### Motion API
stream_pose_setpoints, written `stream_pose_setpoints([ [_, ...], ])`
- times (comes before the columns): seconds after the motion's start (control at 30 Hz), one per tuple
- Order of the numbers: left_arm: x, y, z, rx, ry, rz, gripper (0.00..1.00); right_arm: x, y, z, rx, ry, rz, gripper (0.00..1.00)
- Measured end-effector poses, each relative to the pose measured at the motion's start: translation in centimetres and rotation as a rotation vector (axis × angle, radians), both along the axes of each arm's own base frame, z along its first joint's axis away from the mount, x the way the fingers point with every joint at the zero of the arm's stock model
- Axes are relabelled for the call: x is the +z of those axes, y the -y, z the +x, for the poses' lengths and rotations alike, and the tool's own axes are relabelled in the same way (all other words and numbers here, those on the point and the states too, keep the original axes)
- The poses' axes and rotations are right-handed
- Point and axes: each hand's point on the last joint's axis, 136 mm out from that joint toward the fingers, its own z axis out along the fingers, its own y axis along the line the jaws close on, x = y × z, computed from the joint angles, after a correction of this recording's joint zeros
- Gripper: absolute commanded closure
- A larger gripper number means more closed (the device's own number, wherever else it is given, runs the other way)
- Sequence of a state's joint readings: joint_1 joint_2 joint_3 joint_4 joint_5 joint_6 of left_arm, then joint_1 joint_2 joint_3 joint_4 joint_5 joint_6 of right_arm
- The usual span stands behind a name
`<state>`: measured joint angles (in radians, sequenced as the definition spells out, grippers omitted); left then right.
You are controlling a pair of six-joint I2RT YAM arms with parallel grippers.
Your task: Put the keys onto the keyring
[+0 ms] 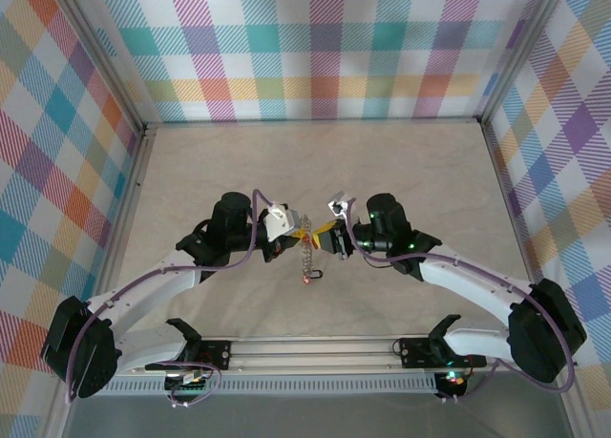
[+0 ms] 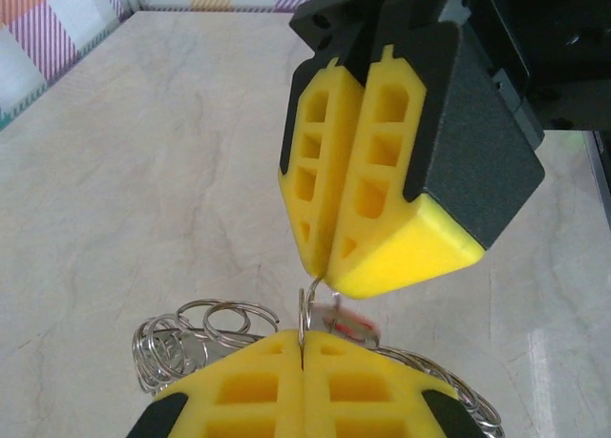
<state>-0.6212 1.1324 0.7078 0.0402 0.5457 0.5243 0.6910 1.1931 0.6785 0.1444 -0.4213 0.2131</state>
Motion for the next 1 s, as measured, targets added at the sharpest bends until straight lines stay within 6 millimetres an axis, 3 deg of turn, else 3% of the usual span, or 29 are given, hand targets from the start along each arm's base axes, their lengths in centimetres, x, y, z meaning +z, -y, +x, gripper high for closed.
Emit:
stream_pose_setpoints([
  [0.1, 0.5, 0.2, -0.1, -0.007, 0.003, -0.02, 1.0, -0.1, 0.6, 0.1, -0.012, 0.0, -0.013, 0.59],
  [0.3, 0.8, 0.4, -0.7, -0.041, -0.004, -0.037, 1.0, 0.7, 1.7, -0.7, 0.032, 0.089, -0.085, 0.57],
  [0.37, 0.9, 0.5, -1.0, -0.059, -0.01, -0.045, 1.0, 1.5, 1.7, -0.9, 0.065, 0.152, -0.1, 0.59],
  [0.5, 1.1, 0.8, -1.6, -0.091, -0.021, -0.059, 1.0, 3.0, 2.0, -1.5, 0.13, 0.3, -0.126, 0.75],
  [0.6, 1.2, 0.9, -1.9, -0.109, -0.028, -0.068, 1.0, 3.5, 2.0, -1.8, 0.181, 0.392, -0.15, 0.76],
  [0.77, 1.5, 1.0, -2.5, -0.14, -0.034, -0.081, 1.0, 3.0, 1.6, -2.2, 0.269, 0.46, -0.179, 0.65],
  [1.0, 2.0, 1.3, -3.0, -0.176, -0.03, -0.111, 1.0, 1.8, 0.8, -2.4, 0.358, 0.481, -0.195, 0.66],
])
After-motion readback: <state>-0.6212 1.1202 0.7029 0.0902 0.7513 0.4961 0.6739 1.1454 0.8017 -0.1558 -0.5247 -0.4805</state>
